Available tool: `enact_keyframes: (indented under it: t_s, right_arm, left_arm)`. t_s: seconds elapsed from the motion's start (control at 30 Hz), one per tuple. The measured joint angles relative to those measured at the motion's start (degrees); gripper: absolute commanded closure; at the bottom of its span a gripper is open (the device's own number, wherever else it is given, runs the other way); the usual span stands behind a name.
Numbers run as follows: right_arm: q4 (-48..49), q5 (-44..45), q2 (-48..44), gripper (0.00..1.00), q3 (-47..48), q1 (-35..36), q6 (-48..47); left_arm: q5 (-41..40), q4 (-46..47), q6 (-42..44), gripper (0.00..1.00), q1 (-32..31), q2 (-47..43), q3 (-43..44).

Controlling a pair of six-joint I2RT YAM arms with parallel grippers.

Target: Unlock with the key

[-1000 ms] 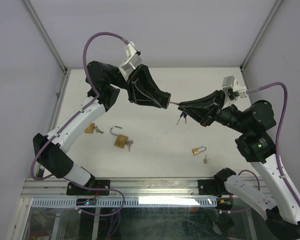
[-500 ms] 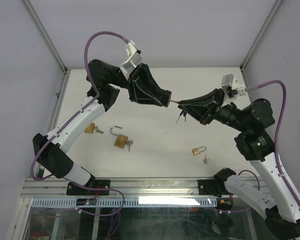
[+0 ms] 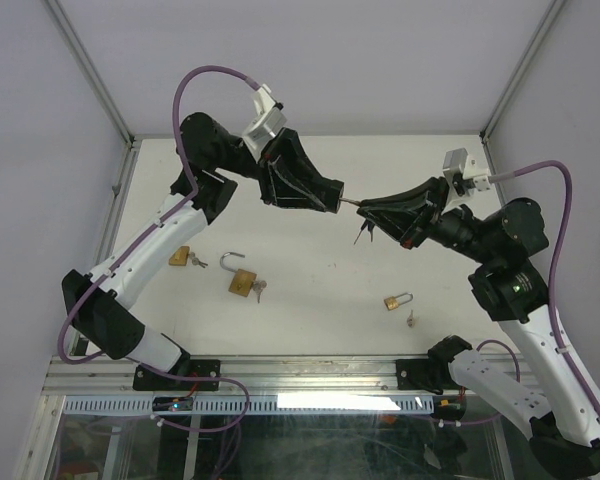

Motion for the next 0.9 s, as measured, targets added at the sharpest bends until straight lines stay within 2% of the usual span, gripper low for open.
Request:
enact_keyframes:
  t_s: [0.53, 0.67, 0.9]
  right_arm:
    - [-0.13, -3.8, 0.28, 1.0, -1.18, -0.9, -4.09]
    - [-3.89, -1.66, 0.9, 1.0, 0.39, -0.85, -5.9]
    - [-5.95, 1.07, 1.42, 1.0, 1.44, -0.22, -7.56]
  left_arm:
    - [0.13, -16.04, 11.21, 1.0, -0.09, -1.07, 0.87]
    - [-0.68, -16.2, 11.93, 1.0, -0.09, -1.07, 0.87]
    - [-3.06, -9.7, 10.38, 1.0, -0.57, -1.07, -0.85]
